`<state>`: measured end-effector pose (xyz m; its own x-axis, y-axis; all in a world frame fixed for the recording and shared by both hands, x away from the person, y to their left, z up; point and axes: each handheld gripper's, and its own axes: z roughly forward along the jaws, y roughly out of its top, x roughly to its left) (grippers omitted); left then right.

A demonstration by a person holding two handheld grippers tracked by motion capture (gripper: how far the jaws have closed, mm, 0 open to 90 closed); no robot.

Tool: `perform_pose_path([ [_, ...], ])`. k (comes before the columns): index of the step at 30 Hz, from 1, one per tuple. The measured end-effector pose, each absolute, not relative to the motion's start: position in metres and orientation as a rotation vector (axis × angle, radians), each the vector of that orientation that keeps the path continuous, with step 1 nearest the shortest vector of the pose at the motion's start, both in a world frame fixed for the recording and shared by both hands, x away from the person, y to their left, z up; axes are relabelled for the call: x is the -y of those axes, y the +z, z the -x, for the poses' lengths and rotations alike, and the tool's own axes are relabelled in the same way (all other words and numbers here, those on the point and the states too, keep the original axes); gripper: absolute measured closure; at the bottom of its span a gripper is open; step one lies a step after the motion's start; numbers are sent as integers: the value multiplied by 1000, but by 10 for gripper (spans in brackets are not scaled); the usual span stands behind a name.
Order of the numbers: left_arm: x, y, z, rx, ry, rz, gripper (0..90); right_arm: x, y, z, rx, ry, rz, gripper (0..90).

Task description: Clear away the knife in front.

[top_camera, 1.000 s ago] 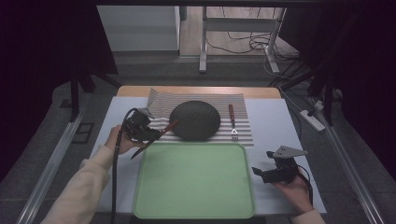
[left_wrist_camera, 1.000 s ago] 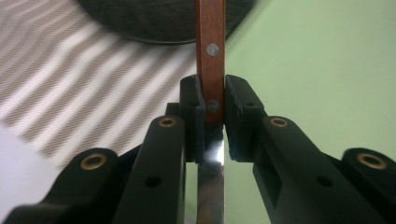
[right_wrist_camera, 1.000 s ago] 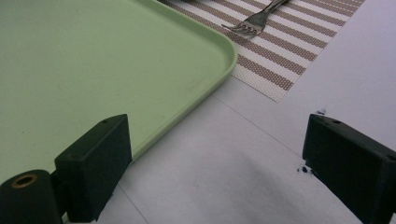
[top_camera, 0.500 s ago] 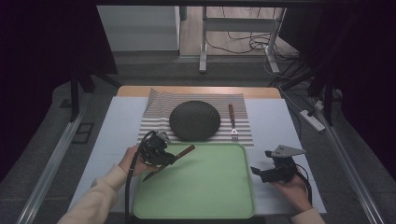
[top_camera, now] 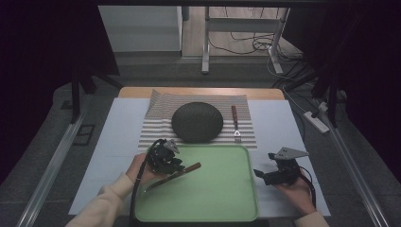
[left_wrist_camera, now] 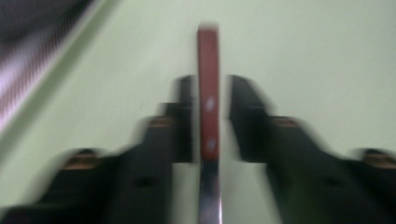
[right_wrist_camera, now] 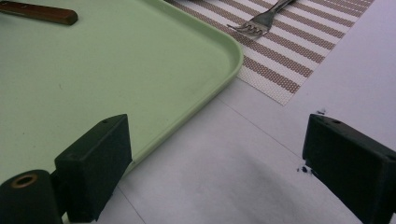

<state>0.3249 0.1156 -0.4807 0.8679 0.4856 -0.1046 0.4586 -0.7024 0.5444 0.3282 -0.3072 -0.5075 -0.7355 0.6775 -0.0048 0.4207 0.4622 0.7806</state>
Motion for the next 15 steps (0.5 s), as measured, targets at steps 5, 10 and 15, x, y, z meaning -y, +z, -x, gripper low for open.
perform_pose_path([
  [5, -82, -481, -335, -539, -24, -2475, 888, 307, -508, -328, -2401, 1145, -934, 79],
  [10, -61, -492, -347, -501, -60, -2529, 888, 307, -508, -328, -2402, 1143, -930, 79],
  [15, -50, -501, -359, -508, -41, -2577, 889, 308, -507, -327, -2401, 1144, -931, 79],
])
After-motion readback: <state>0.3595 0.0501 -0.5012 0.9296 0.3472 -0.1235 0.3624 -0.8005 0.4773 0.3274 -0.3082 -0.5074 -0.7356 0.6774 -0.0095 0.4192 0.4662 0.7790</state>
